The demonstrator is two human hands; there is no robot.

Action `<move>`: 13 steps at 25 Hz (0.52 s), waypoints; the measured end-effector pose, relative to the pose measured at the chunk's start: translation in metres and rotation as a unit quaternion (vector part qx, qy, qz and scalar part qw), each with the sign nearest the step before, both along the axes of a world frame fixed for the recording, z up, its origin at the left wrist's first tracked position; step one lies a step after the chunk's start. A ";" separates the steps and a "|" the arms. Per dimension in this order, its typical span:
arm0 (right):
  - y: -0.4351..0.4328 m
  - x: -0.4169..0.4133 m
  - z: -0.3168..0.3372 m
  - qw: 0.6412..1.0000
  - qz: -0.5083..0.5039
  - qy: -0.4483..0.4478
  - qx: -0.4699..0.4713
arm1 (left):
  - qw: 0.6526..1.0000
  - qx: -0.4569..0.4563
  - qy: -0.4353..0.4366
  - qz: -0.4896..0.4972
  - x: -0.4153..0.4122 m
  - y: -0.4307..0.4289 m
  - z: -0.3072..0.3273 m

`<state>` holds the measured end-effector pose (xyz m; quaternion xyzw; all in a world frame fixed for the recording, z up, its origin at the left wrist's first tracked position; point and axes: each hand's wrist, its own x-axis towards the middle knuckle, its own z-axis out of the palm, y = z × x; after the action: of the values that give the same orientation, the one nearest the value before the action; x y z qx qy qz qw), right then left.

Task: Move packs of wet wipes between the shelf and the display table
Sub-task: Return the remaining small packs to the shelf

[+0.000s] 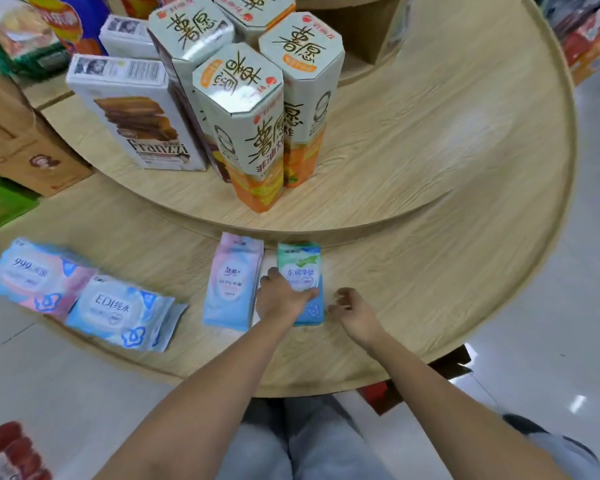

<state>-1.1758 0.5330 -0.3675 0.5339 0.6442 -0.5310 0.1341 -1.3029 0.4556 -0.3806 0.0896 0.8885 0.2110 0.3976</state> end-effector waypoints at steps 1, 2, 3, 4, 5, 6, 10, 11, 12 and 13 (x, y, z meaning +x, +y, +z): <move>0.001 -0.008 -0.003 0.999 -0.028 0.018 -0.030 | 1.000 0.000 0.007 0.005 -0.003 -0.001 -0.002; 0.002 -0.016 -0.006 0.996 -0.061 0.030 -0.063 | 1.000 0.000 0.008 0.009 -0.004 -0.001 -0.004; 0.001 -0.024 -0.009 0.989 -0.098 0.044 -0.098 | 1.000 0.001 0.008 0.015 -0.004 -0.002 -0.004; 0.000 -0.033 -0.010 0.980 -0.139 0.056 -0.133 | 1.000 0.003 0.005 0.023 -0.005 -0.003 -0.003; 0.000 -0.040 -0.010 0.970 -0.171 0.063 -0.160 | 0.999 0.009 -0.003 0.038 -0.005 -0.005 -0.001; 0.002 -0.045 -0.012 0.965 -0.185 0.063 -0.173 | 0.998 0.018 -0.012 0.059 -0.006 -0.007 0.000; 0.009 -0.046 -0.019 0.959 -0.176 0.071 -0.210 | 0.989 0.065 -0.054 0.122 -0.008 -0.017 -0.008; 0.010 -0.044 -0.021 0.956 -0.182 0.081 -0.218 | 0.984 0.082 -0.068 0.140 -0.007 -0.018 -0.010; 0.010 -0.043 -0.022 0.951 -0.190 0.096 -0.225 | 0.977 0.109 -0.088 0.162 -0.004 -0.020 -0.010; 0.009 -0.040 -0.024 0.945 -0.200 0.118 -0.230 | 0.965 0.140 -0.118 0.189 -0.001 -0.023 -0.009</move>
<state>-1.2162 0.5416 -0.3911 0.5402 0.3954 -0.7398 0.0674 -1.3042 0.4328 -0.3892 -0.0502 0.7974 0.4140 0.4362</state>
